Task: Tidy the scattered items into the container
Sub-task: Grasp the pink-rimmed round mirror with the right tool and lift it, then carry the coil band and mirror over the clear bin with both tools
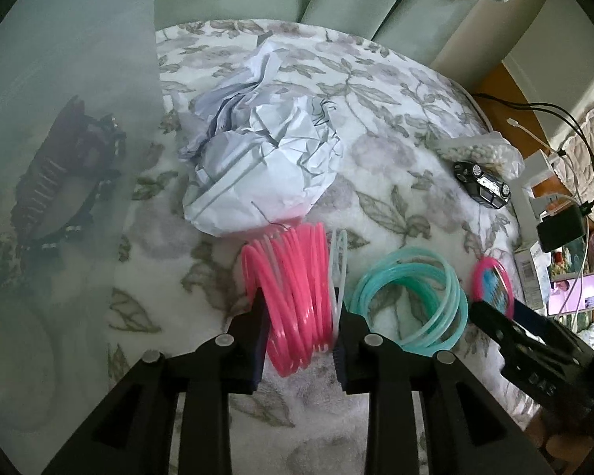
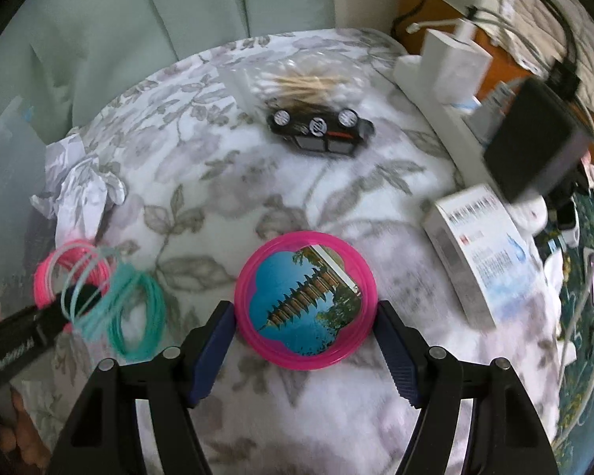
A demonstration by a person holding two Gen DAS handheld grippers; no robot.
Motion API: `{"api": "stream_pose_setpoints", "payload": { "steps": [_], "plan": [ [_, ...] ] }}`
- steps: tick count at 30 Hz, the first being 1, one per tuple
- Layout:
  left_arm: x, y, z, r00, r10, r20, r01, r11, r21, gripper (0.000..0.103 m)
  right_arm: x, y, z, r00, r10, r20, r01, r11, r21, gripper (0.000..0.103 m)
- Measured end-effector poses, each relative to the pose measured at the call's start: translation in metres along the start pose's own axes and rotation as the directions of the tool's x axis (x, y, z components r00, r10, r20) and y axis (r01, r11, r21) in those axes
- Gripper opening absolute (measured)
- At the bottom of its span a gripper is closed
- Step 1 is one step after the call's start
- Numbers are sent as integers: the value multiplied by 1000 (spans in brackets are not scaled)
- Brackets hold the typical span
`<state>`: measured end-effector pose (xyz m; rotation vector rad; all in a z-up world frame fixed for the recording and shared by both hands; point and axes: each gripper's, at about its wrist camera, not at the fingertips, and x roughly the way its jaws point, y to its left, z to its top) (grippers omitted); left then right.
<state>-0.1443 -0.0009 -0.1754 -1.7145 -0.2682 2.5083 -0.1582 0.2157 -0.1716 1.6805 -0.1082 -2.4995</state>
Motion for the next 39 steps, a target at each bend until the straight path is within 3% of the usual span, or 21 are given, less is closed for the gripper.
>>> {"api": "stream_pose_setpoints", "payload": {
  "steps": [13, 22, 29, 39],
  "plan": [
    [-3, -5, -12, 999, -30, 16, 30, 999, -21, 28, -24, -15, -7, 999, 36, 27, -37, 998, 58, 74],
    [-1, -9, -16, 1000, -9, 10, 9, 999, -33, 28, -41, -17, -17, 996, 54, 68, -58, 996, 64, 74],
    [-8, -13, -19, 998, 25, 65, -24, 1000, -18, 28, -48, -20, -20, 994, 61, 87, -69, 994, 81, 74],
    [0, -15, -19, 996, 62, 57, -62, 998, -8, 31, -52, -23, -22, 993, 71, 98, -80, 993, 90, 74]
  ]
}}
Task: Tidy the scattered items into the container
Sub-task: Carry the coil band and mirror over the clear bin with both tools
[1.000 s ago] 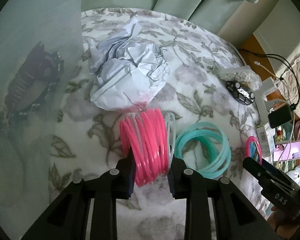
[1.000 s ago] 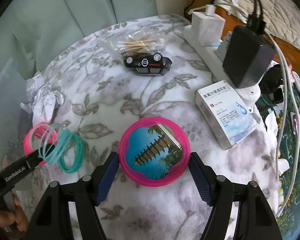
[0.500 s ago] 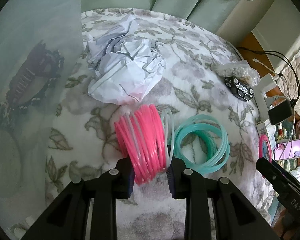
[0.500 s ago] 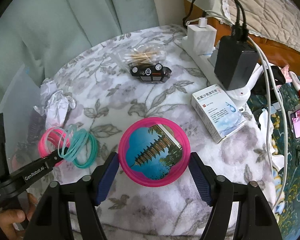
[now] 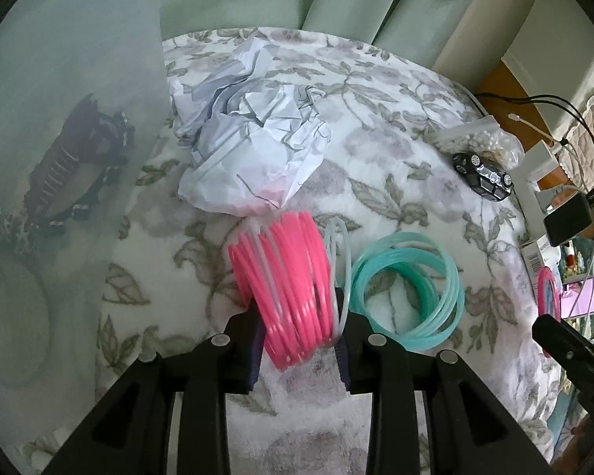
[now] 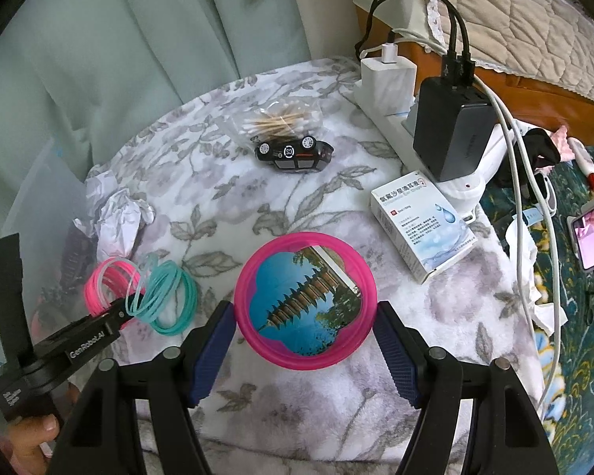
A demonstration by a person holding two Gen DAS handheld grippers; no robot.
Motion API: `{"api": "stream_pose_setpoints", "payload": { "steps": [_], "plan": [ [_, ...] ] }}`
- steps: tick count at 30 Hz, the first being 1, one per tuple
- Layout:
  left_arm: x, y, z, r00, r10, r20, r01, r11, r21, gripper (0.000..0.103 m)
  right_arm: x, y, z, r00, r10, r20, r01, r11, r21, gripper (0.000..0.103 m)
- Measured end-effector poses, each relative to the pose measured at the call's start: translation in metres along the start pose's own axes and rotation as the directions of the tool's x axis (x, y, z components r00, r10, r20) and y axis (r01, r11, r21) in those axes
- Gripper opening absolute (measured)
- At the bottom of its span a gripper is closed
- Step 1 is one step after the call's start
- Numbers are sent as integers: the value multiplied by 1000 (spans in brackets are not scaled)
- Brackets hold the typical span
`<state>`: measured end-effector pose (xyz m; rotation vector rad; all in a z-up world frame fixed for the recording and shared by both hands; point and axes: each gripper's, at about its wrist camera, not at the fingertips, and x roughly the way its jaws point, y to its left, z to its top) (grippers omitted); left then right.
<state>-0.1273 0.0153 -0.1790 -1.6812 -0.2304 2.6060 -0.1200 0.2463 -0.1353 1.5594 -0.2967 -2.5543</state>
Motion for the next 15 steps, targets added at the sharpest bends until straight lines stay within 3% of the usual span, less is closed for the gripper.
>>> {"api": "stream_pose_setpoints", "payload": {
  "steps": [10, 15],
  "plan": [
    [-7, -2, 2, 999, 5, 49, -5, 1000, 7, 31, 0, 4, -4, 1000, -7, -1, 7, 1000, 18, 74],
    [-10, -2, 2, 998, 9, 67, -9, 1000, 1, 17, 0, 5, -4, 1000, -14, -2, 14, 1000, 11, 74]
  ]
}}
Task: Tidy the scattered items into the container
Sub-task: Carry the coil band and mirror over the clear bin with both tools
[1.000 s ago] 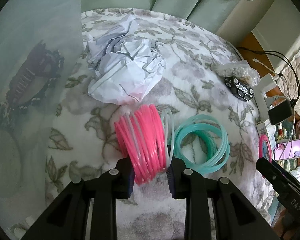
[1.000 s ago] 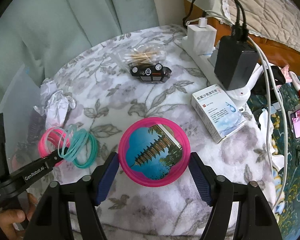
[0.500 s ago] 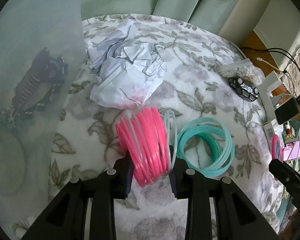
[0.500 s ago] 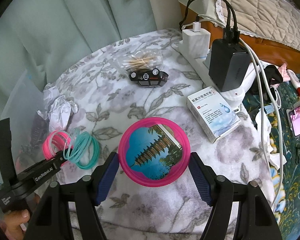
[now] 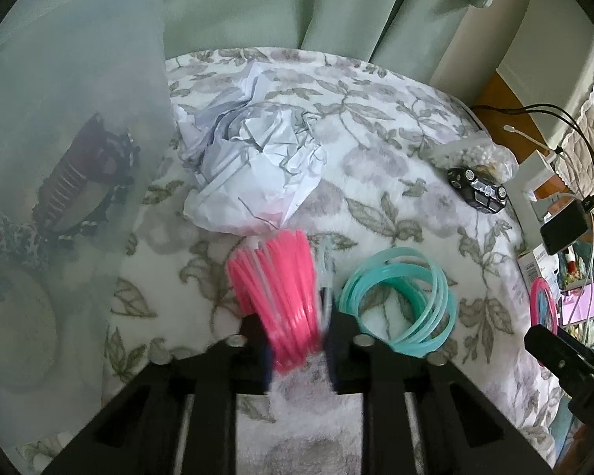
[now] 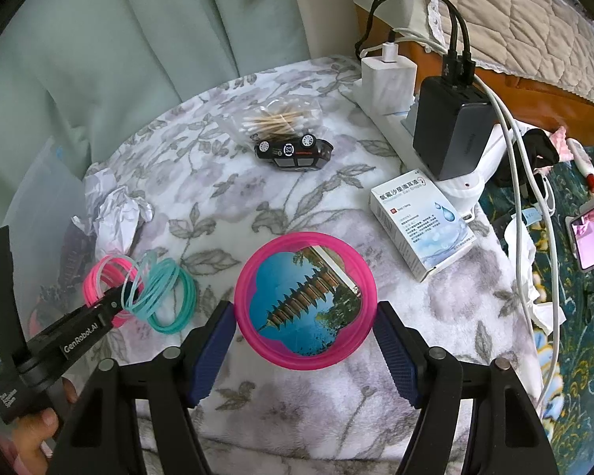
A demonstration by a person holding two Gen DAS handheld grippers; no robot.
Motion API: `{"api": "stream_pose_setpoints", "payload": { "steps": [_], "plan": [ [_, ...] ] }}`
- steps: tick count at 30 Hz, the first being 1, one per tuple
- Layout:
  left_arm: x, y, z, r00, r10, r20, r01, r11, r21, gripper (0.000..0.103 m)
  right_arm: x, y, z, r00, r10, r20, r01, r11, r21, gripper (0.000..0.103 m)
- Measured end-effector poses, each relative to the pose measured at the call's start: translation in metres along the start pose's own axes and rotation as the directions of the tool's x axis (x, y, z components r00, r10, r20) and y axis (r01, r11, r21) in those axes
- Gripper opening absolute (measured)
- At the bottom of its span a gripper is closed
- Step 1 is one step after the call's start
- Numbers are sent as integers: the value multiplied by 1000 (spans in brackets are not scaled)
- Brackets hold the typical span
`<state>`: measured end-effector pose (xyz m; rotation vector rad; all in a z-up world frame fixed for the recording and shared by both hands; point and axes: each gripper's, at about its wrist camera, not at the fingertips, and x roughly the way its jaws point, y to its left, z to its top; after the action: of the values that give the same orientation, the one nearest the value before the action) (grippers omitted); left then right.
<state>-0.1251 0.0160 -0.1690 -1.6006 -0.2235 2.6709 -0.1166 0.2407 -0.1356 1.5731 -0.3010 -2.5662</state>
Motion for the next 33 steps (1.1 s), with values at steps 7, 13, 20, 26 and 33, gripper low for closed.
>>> {"api": "stream_pose_setpoints", "payload": {
  "steps": [7, 13, 20, 26, 33],
  "plan": [
    [-13, 1, 1, 999, -38, 39, 38, 999, -5, 11, -4, 4, -1, 1000, -13, 2, 13, 1000, -15, 74],
    [-33, 1, 3, 993, -82, 83, 83, 997, -7, 11, -12, 11, -2, 1000, -19, 22, 20, 999, -36, 74],
    [-74, -3, 11, 975, -133, 176, 132, 991, 14, 11, -27, 17, -1, 998, -21, 56, 23, 999, -39, 74],
    [-106, -3, 19, 949, -193, 249, 190, 981, 35, 11, -49, 25, 2, 994, -18, 107, 24, 998, -50, 74],
    [-150, 5, 22, 909, -228, 349, 224, 973, 53, 11, -81, 40, 5, 983, -6, 186, 20, 997, -75, 74]
  ]
}}
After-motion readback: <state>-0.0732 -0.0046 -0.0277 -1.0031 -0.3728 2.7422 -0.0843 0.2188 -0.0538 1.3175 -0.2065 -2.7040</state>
